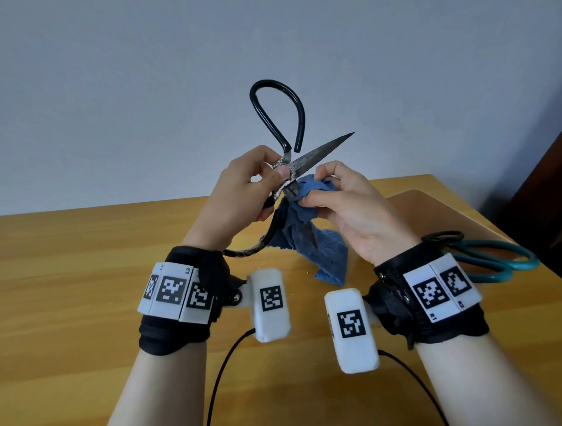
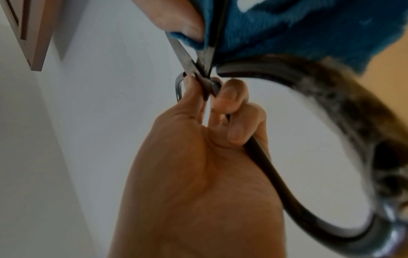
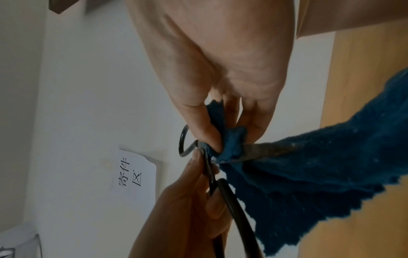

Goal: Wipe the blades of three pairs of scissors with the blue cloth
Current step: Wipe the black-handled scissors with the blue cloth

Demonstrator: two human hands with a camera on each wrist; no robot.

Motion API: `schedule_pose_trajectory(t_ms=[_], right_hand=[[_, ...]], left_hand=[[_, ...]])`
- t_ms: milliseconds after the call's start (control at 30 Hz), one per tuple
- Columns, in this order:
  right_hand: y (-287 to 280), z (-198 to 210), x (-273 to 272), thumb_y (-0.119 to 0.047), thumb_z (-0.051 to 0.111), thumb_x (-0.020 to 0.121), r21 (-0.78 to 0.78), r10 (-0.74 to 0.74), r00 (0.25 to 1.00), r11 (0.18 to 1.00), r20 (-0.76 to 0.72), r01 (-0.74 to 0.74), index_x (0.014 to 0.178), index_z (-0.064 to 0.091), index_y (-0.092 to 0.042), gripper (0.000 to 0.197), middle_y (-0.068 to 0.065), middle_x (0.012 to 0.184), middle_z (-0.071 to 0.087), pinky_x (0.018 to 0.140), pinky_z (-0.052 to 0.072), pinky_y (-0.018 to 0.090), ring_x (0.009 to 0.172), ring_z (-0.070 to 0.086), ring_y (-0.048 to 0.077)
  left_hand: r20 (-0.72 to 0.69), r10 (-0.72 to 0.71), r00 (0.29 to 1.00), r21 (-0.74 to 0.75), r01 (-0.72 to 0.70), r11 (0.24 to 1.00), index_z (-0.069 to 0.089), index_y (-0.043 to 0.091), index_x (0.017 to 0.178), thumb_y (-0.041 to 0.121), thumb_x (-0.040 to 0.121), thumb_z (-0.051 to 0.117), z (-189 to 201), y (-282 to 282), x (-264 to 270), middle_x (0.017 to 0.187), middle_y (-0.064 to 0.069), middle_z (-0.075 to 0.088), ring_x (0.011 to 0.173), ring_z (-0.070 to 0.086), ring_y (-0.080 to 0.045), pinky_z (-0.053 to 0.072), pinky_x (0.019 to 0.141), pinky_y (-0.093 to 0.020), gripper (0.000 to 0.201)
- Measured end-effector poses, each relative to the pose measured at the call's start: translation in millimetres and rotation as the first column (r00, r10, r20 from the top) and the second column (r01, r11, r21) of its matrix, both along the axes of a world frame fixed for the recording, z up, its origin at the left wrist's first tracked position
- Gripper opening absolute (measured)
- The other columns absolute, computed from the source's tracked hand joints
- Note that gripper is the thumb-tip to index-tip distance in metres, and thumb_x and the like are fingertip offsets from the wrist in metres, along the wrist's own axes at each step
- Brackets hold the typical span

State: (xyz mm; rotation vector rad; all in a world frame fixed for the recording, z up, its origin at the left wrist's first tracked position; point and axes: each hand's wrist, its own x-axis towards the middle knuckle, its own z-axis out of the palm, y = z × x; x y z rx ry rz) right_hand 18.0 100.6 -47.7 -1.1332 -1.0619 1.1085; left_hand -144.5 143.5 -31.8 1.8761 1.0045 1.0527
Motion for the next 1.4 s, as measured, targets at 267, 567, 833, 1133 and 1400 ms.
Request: schedule_pose_trajectory(t_ms=[267, 567, 833, 1133, 1400], right_hand=[[0.6, -1.0, 0.0, 0.008, 0.068, 0.085, 0.07, -0.048, 0.996, 0.996, -0.078, 0.054, 0.092, 0.053, -0.012, 0.026, 0.026, 0.106, 0.067, 0.093, 0.056, 0.049, 0.095, 0.069, 0.035], [0.6, -4.2, -3.4, -0.002, 0.072, 0.086, 0.056, -0.02, 0.998, 0.998, -0.065, 0.023, 0.106, 0.056, 0.0, 0.025, 0.018, 0.106, 0.07, 0.097, 0.054, 0.049, 0.097, 0.07, 0.029], [-0.1, -5.1, -1.1, 0.008, 0.069, 0.084, 0.037, 0.052, 0.999, 0.998, 0.012, -0.052, 0.089, 0.051, -0.015, 0.03, 0.014, 0.099, 0.066, 0.094, 0.054, 0.045, 0.093, 0.065, 0.027], [1.7, -5.7, -0.1, 0.007, 0.069, 0.084, 0.089, 0.043, 0.999, 0.995, 0.004, -0.043, 0.085, 0.051, -0.016, 0.03, 0.016, 0.099, 0.063, 0.097, 0.05, 0.049, 0.094, 0.064, 0.028], [-1.1, -3.2, 10.7, 0.006, 0.072, 0.082, 0.064, 0.076, 0.992, 0.995, 0.104, -0.083, 0.082, 0.051, -0.015, 0.03, 0.014, 0.098, 0.065, 0.082, 0.058, 0.034, 0.092, 0.067, 0.025]], left_hand=[[-0.008, -0.008, 1.0, 0.061, 0.009, 0.998, 0.058, 0.011, 0.1, 0.024, 0.104, 0.054, 1.3, -3.2, 9.1, 0.086, -0.014, 0.055, 0.049, 0.046, -0.015, 0.044, 0.051, -0.028, 0.014], [-0.056, -0.044, 0.997, -0.017, 0.043, 0.999, 0.059, 0.012, 0.101, 0.027, 0.104, 0.053, 2.2, -4.0, 3.5, 0.084, -0.004, 0.053, 0.059, 0.048, -0.018, 0.047, 0.057, -0.034, 0.017], [0.026, 0.012, 1.0, -0.005, -0.012, 1.0, 0.057, 0.011, 0.1, 0.024, 0.104, 0.054, 4.1, -3.0, -1.6, 0.078, -0.001, 0.051, 0.052, 0.044, -0.014, 0.045, 0.058, -0.036, 0.014], [0.037, -0.002, 0.999, 0.043, 0.0, 0.999, 0.056, 0.011, 0.1, 0.021, 0.104, 0.053, 5.7, -5.6, 4.1, 0.082, -0.003, 0.051, 0.053, 0.042, -0.015, 0.044, 0.051, -0.028, 0.011], [0.065, -0.013, 0.998, 0.036, 0.011, 0.999, 0.055, 0.012, 0.097, 0.019, 0.104, 0.052, 6.8, -6.9, 5.3, 0.077, -0.001, 0.05, 0.051, 0.04, -0.01, 0.043, 0.05, -0.024, 0.011]])
